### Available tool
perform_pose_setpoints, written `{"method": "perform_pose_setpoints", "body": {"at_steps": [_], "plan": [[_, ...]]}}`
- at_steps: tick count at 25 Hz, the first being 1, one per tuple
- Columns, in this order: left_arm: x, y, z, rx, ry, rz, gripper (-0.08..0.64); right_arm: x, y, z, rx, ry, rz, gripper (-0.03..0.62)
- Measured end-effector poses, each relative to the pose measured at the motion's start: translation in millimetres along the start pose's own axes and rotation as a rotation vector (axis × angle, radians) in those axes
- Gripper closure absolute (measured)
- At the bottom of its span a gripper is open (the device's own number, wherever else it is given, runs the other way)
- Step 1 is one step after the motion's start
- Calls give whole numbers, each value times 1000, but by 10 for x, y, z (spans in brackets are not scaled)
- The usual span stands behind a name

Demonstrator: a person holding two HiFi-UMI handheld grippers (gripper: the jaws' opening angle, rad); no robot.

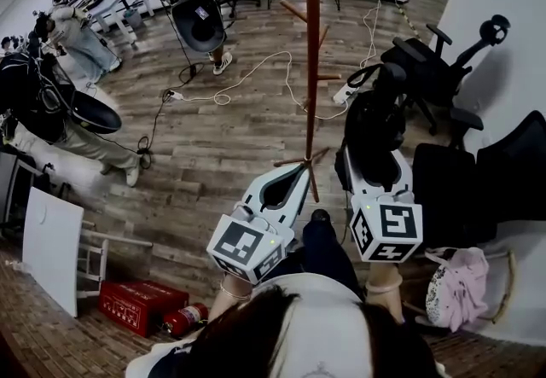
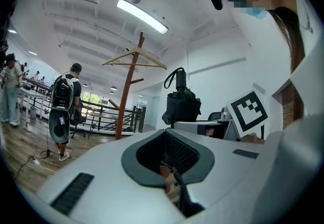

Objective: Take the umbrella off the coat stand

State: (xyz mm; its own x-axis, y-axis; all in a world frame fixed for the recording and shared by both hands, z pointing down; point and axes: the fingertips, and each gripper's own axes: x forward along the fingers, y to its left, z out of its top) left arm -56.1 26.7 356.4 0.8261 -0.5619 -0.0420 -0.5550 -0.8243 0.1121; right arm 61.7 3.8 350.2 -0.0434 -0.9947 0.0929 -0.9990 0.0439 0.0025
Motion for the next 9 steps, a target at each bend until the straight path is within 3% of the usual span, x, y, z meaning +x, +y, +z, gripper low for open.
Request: {"method": "perform_pose_setpoints", "body": {"at_steps": [9], "plan": [[73, 68, -38, -27, 12, 4, 551, 58, -17, 7, 4, 6, 5, 339]]}}
